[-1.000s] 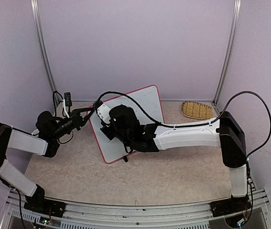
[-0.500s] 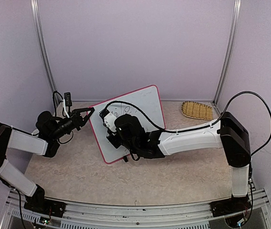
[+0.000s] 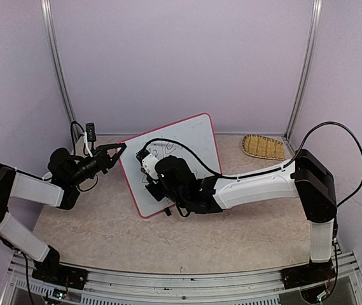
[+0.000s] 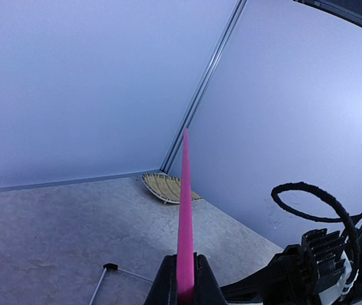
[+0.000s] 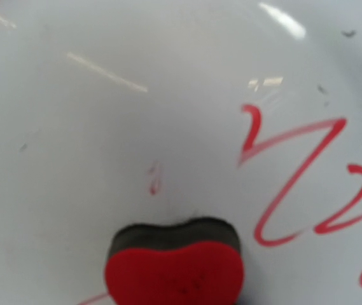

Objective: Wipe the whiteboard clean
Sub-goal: Erase the whiteboard at the center of the board.

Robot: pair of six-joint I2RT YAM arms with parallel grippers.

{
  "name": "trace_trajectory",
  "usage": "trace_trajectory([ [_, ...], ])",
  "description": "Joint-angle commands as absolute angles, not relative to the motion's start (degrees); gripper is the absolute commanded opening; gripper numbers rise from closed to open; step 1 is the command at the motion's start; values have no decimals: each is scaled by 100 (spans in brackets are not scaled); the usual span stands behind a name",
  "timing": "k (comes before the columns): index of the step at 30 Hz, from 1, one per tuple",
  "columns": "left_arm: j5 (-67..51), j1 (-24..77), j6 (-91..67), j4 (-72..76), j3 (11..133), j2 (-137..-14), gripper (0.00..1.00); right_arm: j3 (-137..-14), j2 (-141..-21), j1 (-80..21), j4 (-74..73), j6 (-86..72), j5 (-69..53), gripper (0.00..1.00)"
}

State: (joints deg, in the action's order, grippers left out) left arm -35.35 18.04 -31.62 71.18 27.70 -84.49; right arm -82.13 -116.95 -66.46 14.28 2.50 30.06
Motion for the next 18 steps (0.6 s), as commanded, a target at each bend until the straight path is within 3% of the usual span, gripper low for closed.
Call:
trace_trajectory([
  [1,-3909,1916,-3019,7029,2848,-8469,0,-8462,-11760,-6504,1064,313,3256,21],
  [11,-3911,1916,-3006,7015,2832,-8426,0,-9682,-12283,-6512,845,732,3630,20],
  [18,-3902,1916,-2997,7007,2846,-8434,0,-9478,-12282,-6557,850,732,3782,20],
])
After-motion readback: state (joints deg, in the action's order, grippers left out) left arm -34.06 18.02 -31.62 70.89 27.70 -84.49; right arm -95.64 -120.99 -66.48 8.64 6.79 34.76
